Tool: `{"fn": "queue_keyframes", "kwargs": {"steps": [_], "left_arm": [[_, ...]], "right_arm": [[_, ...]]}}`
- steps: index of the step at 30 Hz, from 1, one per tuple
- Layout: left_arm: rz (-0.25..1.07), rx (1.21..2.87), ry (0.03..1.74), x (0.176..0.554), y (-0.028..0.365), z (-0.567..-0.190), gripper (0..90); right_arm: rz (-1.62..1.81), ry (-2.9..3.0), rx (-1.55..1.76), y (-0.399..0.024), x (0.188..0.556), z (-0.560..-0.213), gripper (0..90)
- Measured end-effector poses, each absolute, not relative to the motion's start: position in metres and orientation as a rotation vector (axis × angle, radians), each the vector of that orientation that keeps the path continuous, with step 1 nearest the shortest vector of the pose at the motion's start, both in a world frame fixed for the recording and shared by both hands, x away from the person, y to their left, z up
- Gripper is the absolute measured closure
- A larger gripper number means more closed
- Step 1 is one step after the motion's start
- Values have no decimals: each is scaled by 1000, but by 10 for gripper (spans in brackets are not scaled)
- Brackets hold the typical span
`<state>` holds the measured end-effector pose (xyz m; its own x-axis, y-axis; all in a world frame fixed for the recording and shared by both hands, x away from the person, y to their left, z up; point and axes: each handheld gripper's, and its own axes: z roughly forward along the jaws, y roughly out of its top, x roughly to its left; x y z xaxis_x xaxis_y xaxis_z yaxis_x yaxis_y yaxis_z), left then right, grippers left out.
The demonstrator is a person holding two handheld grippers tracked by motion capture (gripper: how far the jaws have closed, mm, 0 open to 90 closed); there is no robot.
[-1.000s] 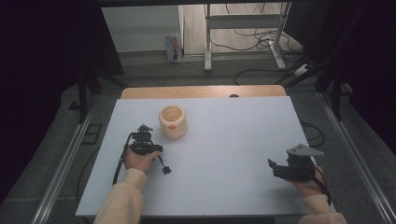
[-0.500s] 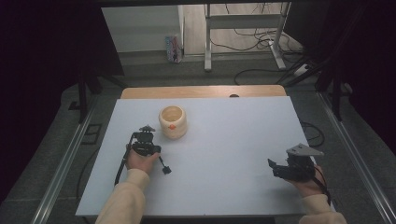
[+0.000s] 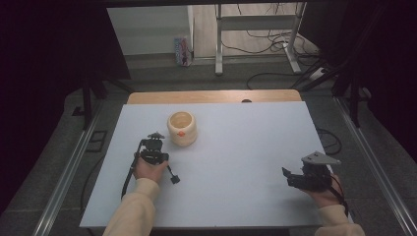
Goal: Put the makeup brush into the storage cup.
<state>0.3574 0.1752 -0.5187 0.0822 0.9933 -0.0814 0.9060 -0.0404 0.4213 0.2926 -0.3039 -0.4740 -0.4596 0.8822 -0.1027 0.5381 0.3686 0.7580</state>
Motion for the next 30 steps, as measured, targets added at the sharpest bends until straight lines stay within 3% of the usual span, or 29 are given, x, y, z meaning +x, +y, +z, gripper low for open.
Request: {"fn": "queue_keyframes", "kwargs": {"steps": [10, 12, 19, 21, 22, 23, 27, 30], "left_arm": [[341, 1980, 1887, 357, 178, -517, 811], [353, 1956, 1879, 357, 179, -516, 898], [341, 1949, 1894, 358, 180, -515, 898], [343, 1946, 1901, 358, 180, -515, 885], [311, 1962, 1914, 359, 179, -519, 789], [311, 1962, 1914, 359, 179, -519, 769], [313, 1951, 1906, 358, 177, -520, 710], [333, 1965, 1906, 358, 175, -520, 715]], "right_arm": [[904, 2123, 1223, -305, 293, -473, 189], [903, 2122, 1223, -305, 292, -473, 189], [906, 2116, 1218, -305, 291, -472, 188], [906, 2116, 1220, -305, 291, -472, 189], [904, 2115, 1222, -305, 291, -472, 189], [904, 2115, 1222, -305, 291, -472, 189], [903, 2117, 1219, -305, 291, -472, 189], [902, 2117, 1219, -305, 291, -472, 189]]}}
